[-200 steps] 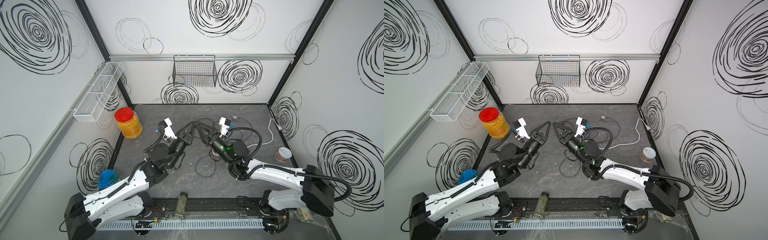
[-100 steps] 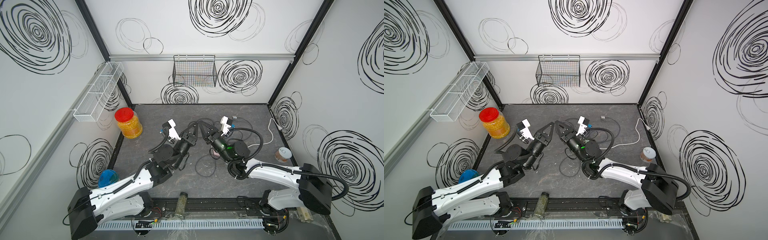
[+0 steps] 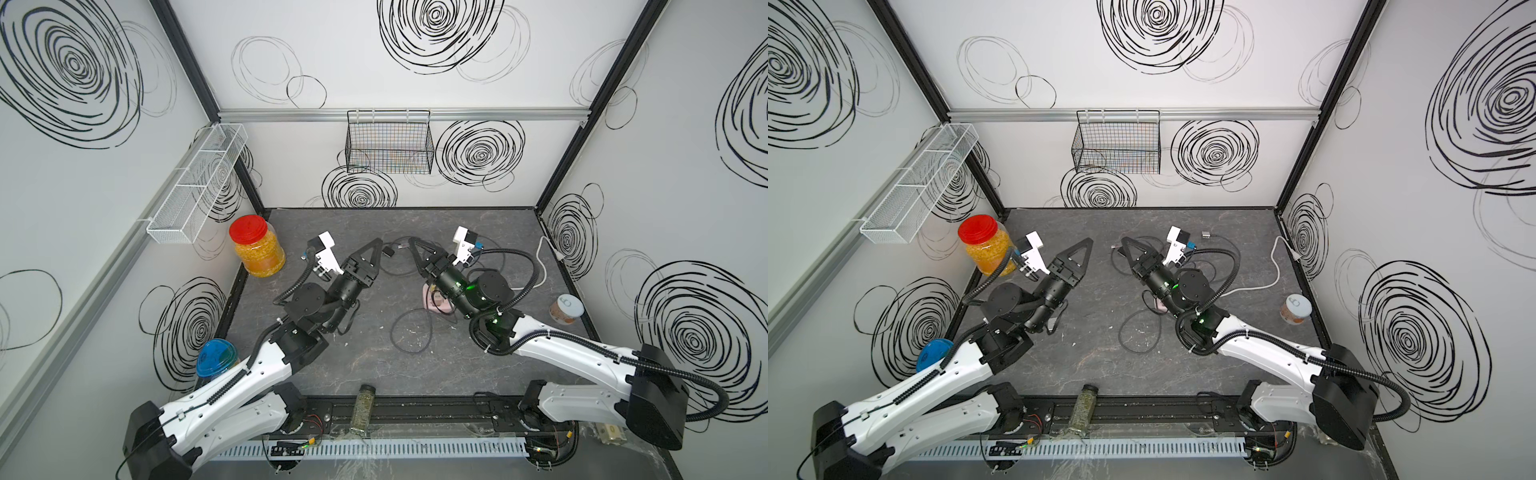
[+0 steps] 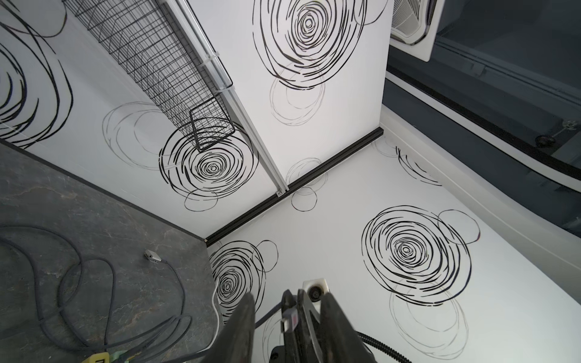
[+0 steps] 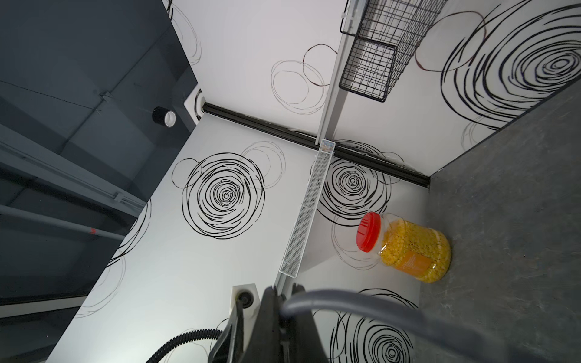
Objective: Charge mp3
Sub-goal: Pick up the charging cable from the center of the board.
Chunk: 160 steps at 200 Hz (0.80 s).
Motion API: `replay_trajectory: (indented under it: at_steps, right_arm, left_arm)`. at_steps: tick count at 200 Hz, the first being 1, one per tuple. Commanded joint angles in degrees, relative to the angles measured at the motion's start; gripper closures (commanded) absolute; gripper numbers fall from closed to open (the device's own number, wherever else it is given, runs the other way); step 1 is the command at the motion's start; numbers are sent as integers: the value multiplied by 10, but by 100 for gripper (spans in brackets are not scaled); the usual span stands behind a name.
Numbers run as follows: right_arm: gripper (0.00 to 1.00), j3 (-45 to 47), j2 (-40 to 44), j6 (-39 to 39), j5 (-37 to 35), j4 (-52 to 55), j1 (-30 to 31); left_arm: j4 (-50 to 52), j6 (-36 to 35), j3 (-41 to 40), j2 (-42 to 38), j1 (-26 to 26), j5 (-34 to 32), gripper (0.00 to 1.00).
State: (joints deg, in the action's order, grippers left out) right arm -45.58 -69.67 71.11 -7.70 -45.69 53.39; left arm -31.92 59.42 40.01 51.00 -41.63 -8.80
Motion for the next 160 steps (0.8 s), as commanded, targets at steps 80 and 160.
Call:
replay_trajectory:
  at_steps: [80,160]
  right_arm:
    - [100,-83,34,-59,84,178,-24]
    - [100,-86,39,-69,101,184,-30]
  left_arm:
    - [-17,22,45,71,61,313,60]
    - [-34,33,39,78,66,326,67]
